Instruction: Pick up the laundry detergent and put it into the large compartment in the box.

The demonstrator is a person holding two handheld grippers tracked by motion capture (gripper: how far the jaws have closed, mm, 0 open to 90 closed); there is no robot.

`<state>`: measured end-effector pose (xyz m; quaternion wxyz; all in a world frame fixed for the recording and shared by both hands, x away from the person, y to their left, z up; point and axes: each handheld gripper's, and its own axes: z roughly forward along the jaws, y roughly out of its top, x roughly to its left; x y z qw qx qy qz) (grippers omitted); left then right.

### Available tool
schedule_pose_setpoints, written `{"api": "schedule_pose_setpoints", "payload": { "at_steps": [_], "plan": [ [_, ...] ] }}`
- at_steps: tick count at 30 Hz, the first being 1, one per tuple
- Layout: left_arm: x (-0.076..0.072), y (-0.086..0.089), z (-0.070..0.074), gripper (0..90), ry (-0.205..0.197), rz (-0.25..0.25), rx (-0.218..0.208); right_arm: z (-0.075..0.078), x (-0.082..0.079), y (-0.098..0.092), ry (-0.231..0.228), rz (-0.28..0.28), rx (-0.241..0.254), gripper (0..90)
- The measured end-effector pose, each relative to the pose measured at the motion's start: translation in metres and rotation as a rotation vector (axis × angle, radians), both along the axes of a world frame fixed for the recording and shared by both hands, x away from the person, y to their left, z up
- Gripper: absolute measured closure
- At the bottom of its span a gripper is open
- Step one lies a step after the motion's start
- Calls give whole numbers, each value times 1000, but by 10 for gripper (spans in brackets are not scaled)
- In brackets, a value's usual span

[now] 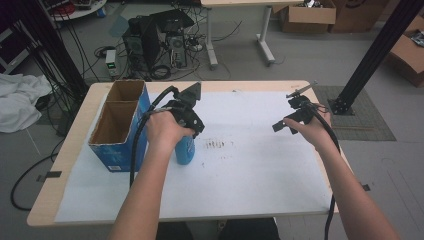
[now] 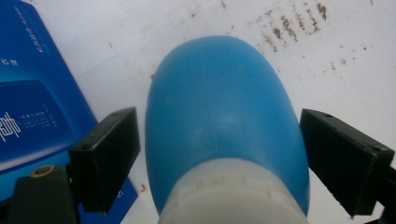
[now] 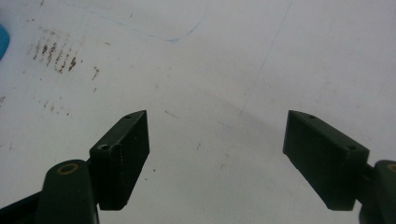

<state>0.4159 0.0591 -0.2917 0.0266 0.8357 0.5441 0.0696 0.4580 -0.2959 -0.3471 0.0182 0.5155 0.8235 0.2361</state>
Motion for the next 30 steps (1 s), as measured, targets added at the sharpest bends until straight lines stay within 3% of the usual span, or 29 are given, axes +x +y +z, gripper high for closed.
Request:
{"api": "schedule_pose_setpoints", "payload": {
  "at_steps": [22, 30],
  "plan": [
    [1, -4, -2, 161, 5, -5, 3, 1, 0, 0, -2, 2, 1, 230],
    [2, -3, -3, 208, 4, 13, 17, 0, 0, -1, -3, 3, 1, 230]
  ]
}}
